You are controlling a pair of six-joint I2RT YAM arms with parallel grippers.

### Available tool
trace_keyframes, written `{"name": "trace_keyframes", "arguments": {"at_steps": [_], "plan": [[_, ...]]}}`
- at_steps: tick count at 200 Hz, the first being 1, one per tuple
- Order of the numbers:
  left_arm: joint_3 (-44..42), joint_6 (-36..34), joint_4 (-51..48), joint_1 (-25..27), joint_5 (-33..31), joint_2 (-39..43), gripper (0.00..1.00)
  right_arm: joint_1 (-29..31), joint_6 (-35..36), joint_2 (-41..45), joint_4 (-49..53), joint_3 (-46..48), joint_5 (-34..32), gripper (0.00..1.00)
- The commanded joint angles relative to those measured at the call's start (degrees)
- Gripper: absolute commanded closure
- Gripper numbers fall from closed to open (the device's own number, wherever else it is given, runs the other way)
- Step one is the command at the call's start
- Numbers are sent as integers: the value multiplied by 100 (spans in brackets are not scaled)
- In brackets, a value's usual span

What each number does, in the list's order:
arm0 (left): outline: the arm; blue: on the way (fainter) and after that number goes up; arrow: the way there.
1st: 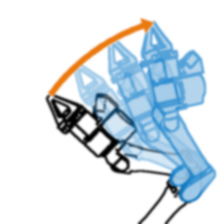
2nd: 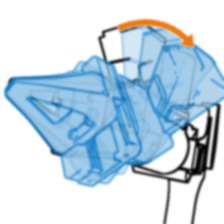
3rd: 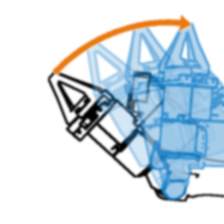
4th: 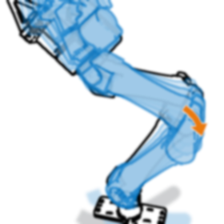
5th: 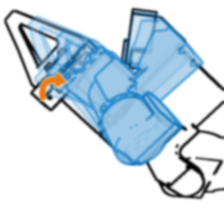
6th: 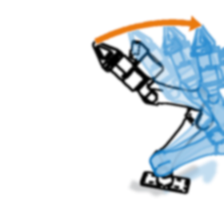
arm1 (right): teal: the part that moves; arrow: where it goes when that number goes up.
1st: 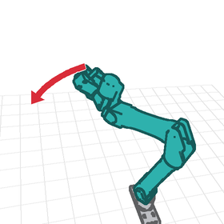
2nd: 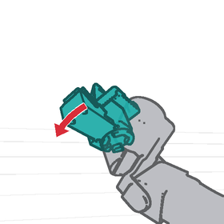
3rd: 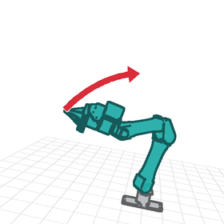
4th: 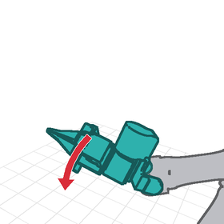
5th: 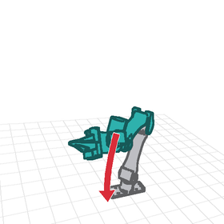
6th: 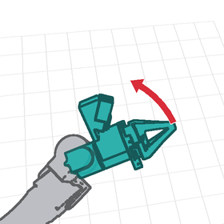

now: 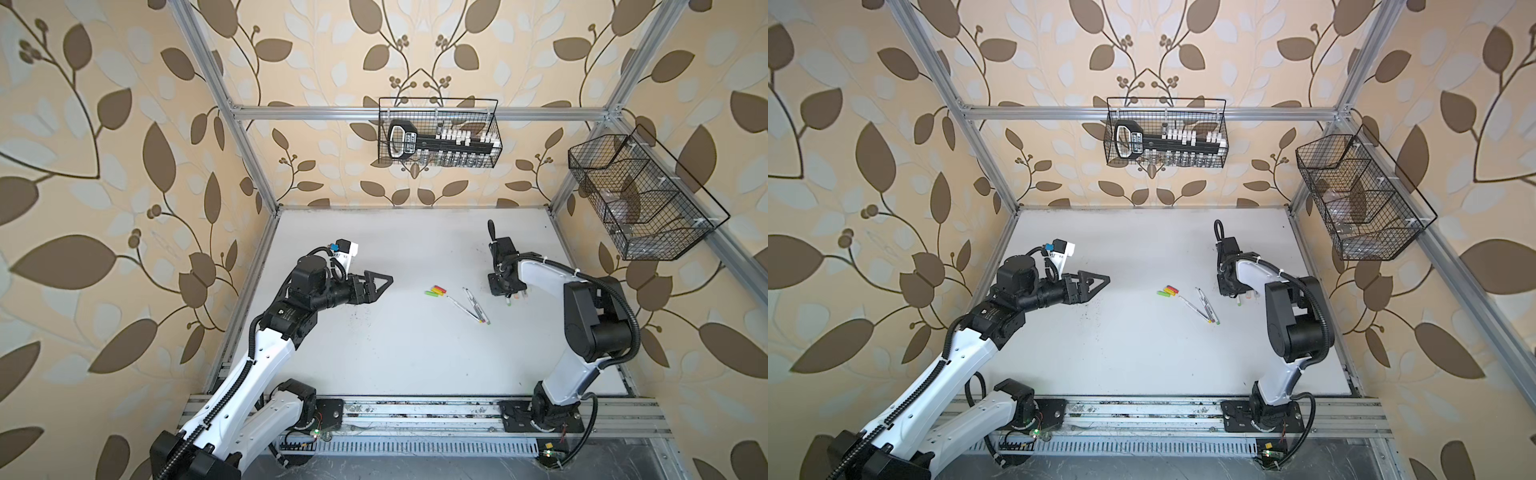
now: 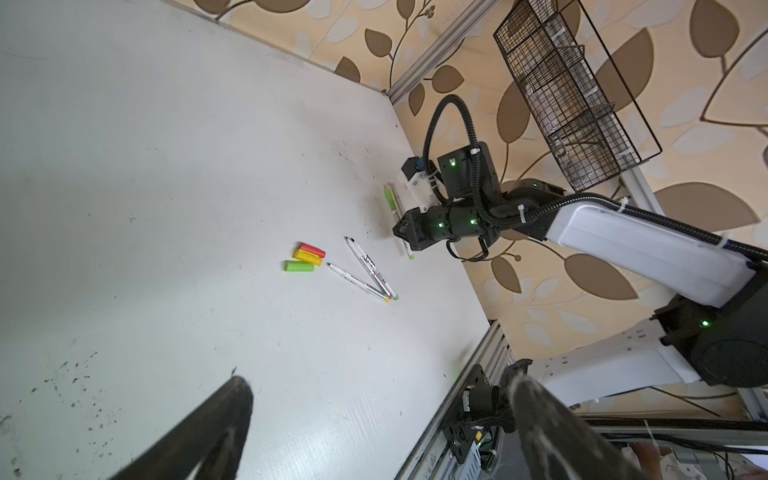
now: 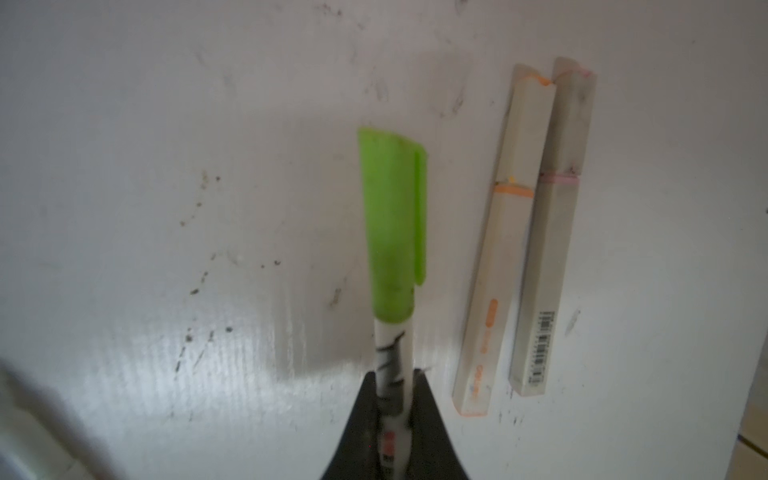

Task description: Insert the pens into the pen caps

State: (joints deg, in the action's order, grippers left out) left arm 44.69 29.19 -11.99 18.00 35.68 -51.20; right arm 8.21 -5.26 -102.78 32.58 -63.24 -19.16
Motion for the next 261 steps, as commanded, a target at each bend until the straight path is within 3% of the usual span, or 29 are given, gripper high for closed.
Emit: {"name": "trace_keyframes", "arguments": {"at_steps": [1, 37, 84, 125, 164, 194, 219, 261], "plan": [[-60, 86, 349, -3, 200, -45, 1, -80, 190, -286, 218, -273, -321, 86], [-47, 137, 386, -7, 342, -259, 1, -160, 247, -565, 206, -396, -642, 84], [-2, 283, 562, -7, 546, -857, 1, -168, 301, -482, 217, -453, -782, 66], [32, 560, 342, 2, -26, -1285, 1, 423, 149, 84, 285, -488, -716, 47], [159, 546, -222, 4, -649, -1404, 1, 1318, -170, 847, 48, -150, 34, 36], [384, 408, -1076, 2, -1595, -1331, 1, 1935, -228, 1170, -443, 224, 893, 32], [397, 359, -1414, -7, -2012, -1316, 1, 2295, -286, 1002, -738, 312, 1326, 31], [395, 218, -1591, -133, -1985, -1259, 1, 2682, -409, 386, -1221, 254, 1874, 31]]}}
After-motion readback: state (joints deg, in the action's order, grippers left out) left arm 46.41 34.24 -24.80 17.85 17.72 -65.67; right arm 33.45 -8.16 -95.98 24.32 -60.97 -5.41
